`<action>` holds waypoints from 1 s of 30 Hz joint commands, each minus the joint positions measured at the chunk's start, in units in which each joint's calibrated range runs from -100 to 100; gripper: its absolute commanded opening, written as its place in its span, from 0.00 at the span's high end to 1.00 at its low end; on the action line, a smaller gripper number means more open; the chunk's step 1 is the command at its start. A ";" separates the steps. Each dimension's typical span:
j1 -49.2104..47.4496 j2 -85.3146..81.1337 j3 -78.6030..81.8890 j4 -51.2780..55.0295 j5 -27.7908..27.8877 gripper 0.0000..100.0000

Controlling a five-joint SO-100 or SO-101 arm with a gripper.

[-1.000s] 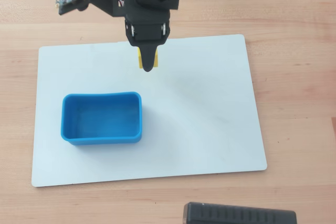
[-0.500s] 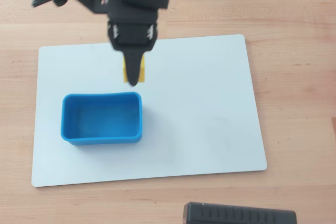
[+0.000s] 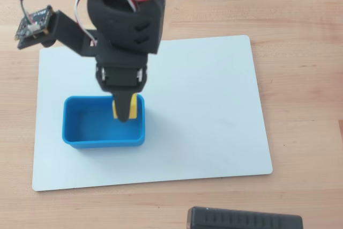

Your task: Pick up yellow cube and drop it in the blue rectangular bin

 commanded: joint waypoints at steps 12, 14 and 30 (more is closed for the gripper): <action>1.80 3.72 -13.71 0.03 -1.03 0.85; 1.80 3.44 -13.71 0.61 -1.22 0.83; -1.12 -20.89 2.11 5.15 -1.81 0.94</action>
